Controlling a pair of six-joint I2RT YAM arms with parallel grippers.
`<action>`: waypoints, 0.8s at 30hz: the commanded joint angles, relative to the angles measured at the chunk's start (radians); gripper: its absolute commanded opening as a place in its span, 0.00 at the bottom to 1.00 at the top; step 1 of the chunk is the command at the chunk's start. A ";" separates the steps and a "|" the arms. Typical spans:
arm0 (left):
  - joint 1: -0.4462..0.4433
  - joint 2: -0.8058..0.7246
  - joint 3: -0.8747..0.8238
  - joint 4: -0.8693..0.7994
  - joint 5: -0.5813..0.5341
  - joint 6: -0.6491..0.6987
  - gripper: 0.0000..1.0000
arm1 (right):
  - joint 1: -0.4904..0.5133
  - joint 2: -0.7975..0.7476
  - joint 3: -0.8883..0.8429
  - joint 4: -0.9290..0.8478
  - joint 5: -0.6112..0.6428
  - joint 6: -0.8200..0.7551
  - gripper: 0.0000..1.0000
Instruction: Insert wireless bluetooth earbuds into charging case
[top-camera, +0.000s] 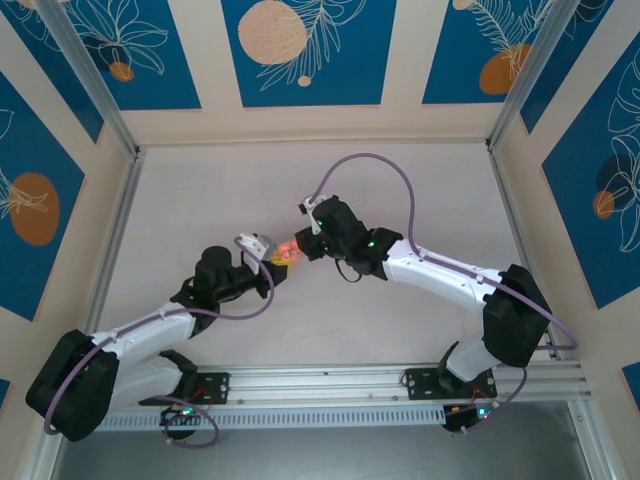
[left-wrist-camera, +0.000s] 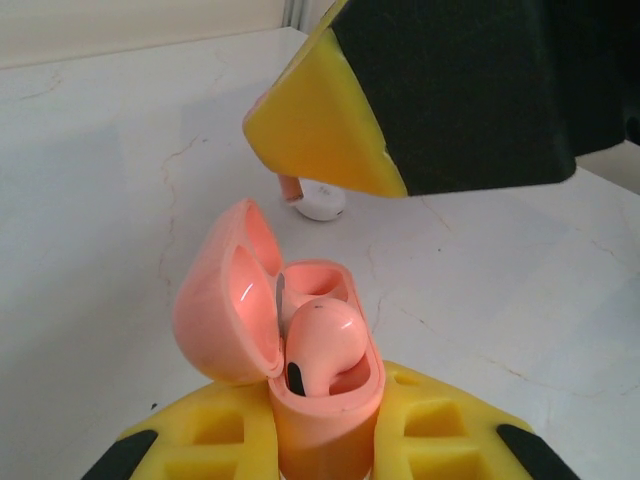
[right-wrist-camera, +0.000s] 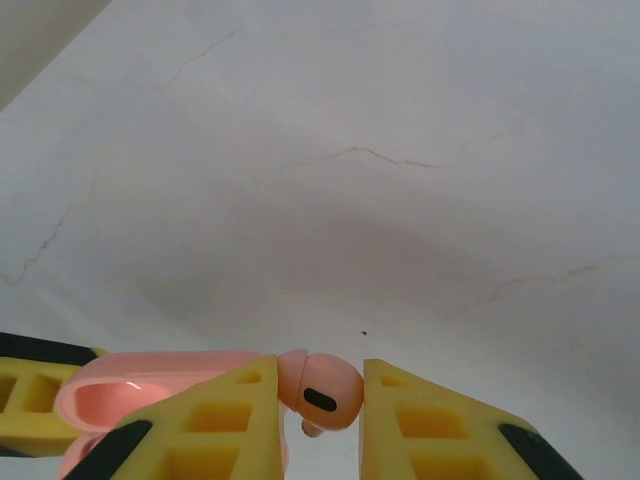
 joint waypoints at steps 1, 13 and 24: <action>-0.006 -0.004 0.029 0.062 0.021 -0.033 0.16 | 0.014 -0.031 -0.016 0.042 -0.011 -0.040 0.20; -0.006 -0.018 0.035 0.063 -0.019 -0.032 0.16 | 0.024 -0.056 -0.033 0.040 -0.012 -0.052 0.20; -0.006 -0.027 0.032 0.090 -0.027 -0.043 0.16 | 0.034 -0.051 -0.038 0.041 -0.024 -0.045 0.20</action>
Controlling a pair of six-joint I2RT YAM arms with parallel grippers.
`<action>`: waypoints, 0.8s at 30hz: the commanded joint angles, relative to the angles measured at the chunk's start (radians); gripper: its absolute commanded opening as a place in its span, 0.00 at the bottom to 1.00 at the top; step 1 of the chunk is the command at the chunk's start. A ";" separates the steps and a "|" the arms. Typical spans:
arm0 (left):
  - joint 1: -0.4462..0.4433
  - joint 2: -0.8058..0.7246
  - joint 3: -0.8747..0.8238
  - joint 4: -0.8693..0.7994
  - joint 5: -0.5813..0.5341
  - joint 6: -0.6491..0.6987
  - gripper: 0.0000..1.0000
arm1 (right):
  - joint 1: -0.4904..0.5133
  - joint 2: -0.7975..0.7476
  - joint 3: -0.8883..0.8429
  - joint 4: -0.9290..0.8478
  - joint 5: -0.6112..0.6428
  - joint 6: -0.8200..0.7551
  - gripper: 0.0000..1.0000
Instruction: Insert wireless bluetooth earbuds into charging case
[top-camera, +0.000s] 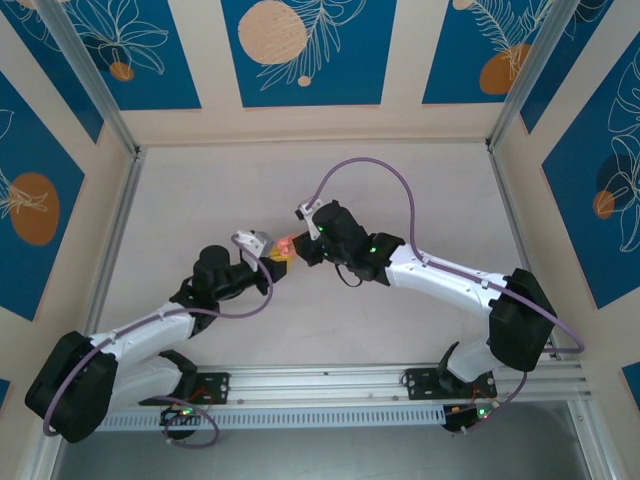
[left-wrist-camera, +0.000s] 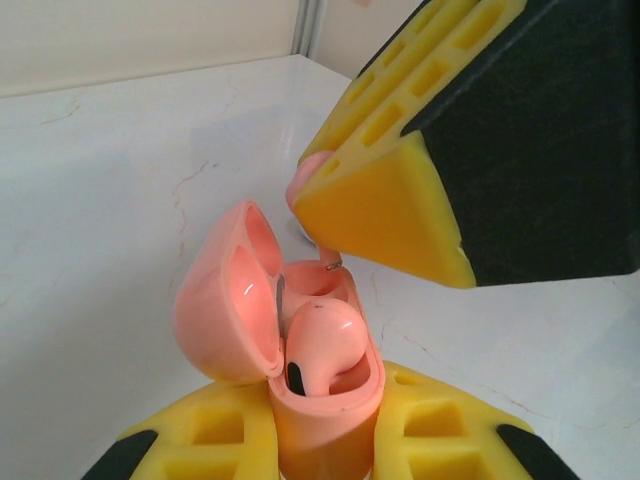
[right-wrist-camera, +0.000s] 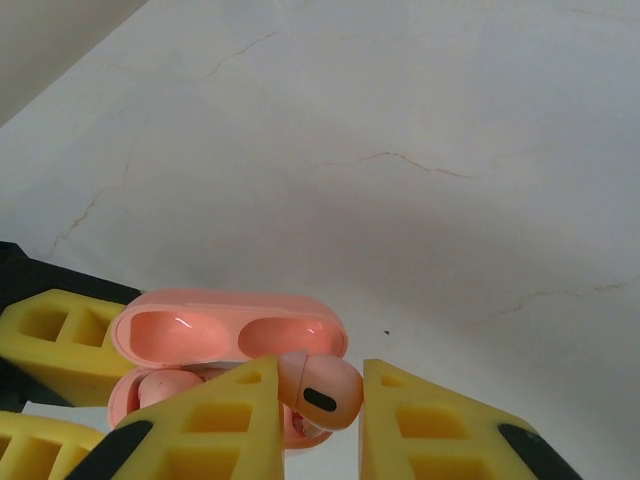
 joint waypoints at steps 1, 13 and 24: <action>-0.005 -0.019 0.027 0.056 -0.003 -0.020 0.16 | 0.007 -0.015 -0.011 0.022 -0.011 -0.009 0.20; -0.006 -0.051 0.027 0.049 -0.024 -0.019 0.16 | 0.015 -0.009 -0.017 0.016 -0.022 -0.015 0.20; -0.006 -0.055 0.036 0.030 -0.034 0.010 0.17 | 0.033 -0.030 -0.036 0.016 -0.094 -0.047 0.26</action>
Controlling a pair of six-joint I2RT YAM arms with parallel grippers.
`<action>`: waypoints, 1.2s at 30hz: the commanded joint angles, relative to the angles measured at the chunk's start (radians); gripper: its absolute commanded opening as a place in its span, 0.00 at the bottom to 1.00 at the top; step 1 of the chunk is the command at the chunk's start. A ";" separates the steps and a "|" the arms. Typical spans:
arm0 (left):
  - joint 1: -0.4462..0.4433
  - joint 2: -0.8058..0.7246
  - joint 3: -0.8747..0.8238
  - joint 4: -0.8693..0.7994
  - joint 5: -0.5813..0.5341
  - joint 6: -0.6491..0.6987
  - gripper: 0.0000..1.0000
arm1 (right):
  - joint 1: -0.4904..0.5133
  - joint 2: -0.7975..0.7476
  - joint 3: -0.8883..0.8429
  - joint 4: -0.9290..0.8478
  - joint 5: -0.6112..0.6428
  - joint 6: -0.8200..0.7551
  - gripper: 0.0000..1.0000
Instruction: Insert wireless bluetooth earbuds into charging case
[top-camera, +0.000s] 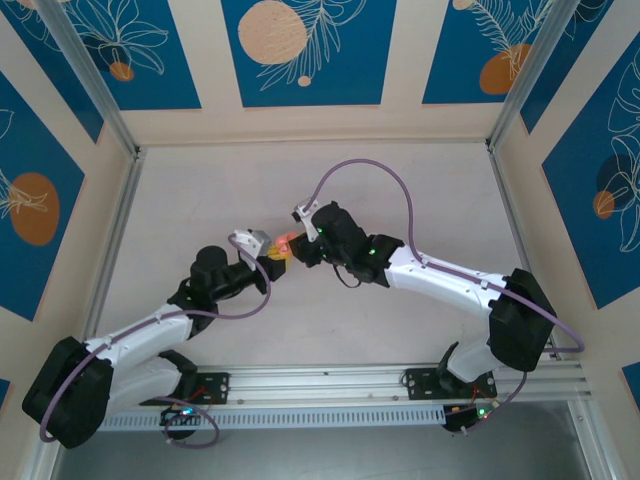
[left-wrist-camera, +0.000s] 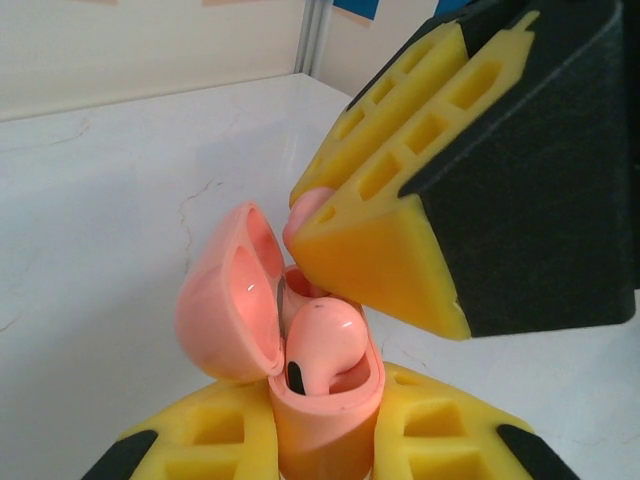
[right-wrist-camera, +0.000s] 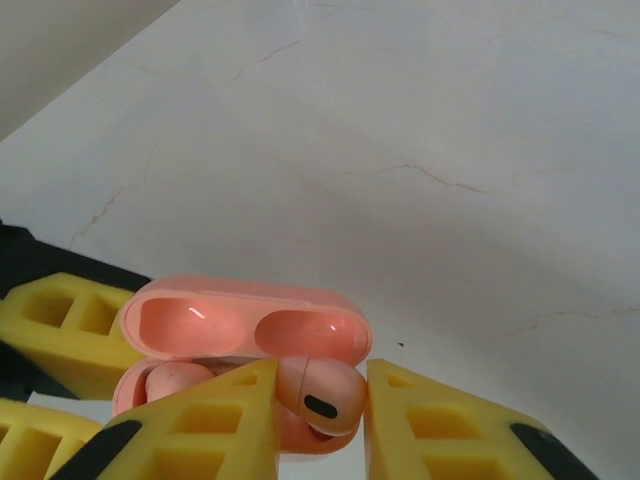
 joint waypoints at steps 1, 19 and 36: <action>-0.005 -0.022 0.038 0.034 -0.024 0.018 0.17 | 0.020 -0.034 -0.024 -0.014 -0.073 -0.013 0.27; -0.006 -0.015 0.016 0.087 0.017 0.044 0.17 | -0.063 -0.076 -0.048 0.058 -0.304 0.105 0.42; -0.005 0.006 0.014 0.080 -0.030 0.058 0.16 | -0.166 -0.104 -0.072 0.064 -0.406 0.233 0.45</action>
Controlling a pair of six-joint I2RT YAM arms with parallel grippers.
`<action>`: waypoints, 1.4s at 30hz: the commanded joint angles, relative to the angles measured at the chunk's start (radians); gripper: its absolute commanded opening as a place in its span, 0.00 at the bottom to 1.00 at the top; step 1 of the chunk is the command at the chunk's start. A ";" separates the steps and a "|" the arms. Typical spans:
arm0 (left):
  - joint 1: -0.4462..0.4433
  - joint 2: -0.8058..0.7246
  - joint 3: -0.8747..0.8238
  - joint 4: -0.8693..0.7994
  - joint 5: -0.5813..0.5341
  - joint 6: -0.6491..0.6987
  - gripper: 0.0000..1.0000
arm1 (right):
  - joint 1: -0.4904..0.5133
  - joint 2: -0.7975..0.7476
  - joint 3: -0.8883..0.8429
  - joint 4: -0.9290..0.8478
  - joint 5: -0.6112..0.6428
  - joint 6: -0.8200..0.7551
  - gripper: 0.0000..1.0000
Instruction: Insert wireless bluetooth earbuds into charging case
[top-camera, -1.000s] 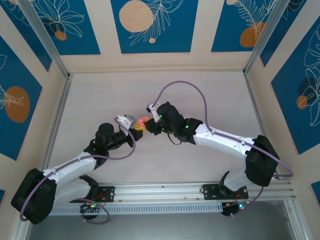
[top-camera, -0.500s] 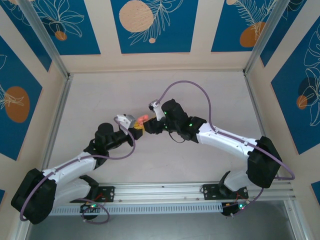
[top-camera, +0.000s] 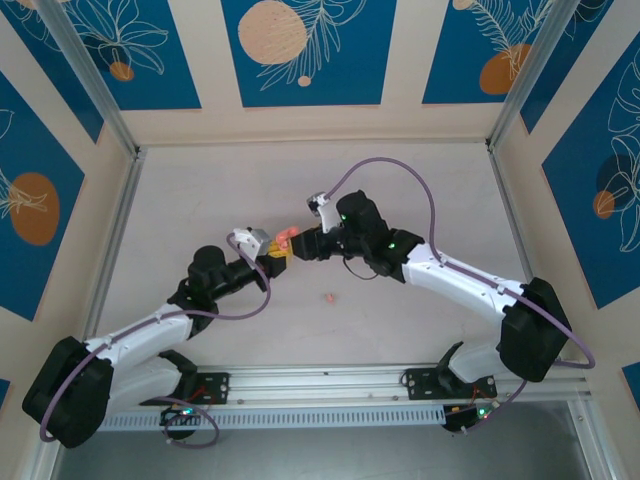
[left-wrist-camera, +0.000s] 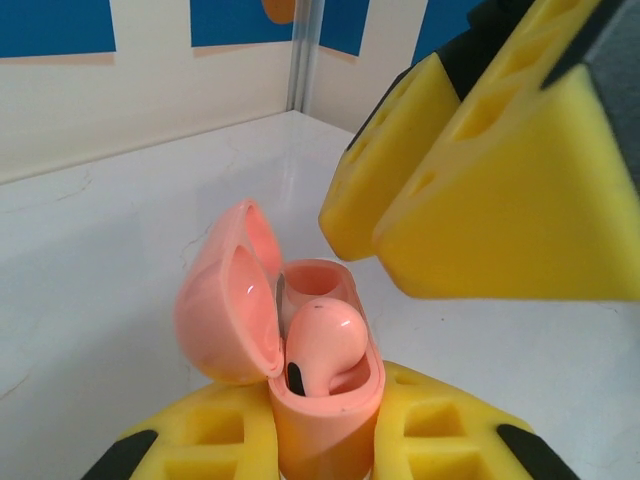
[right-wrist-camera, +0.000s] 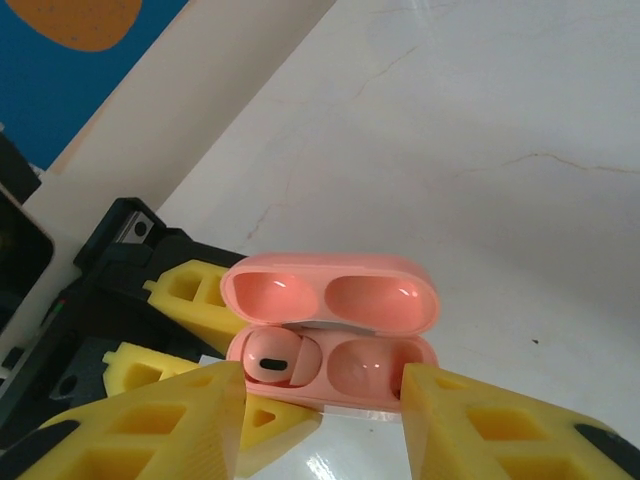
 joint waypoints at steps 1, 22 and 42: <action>-0.004 0.005 0.009 0.001 -0.048 0.016 0.16 | -0.034 -0.028 -0.015 -0.037 -0.023 0.057 0.45; -0.005 0.005 -0.019 -0.061 -0.132 -0.015 0.17 | -0.133 0.002 -0.056 -0.749 -0.084 0.282 0.40; -0.005 -0.103 -0.042 -0.154 -0.162 -0.001 0.17 | -0.011 0.396 0.034 -0.715 -0.166 0.215 0.38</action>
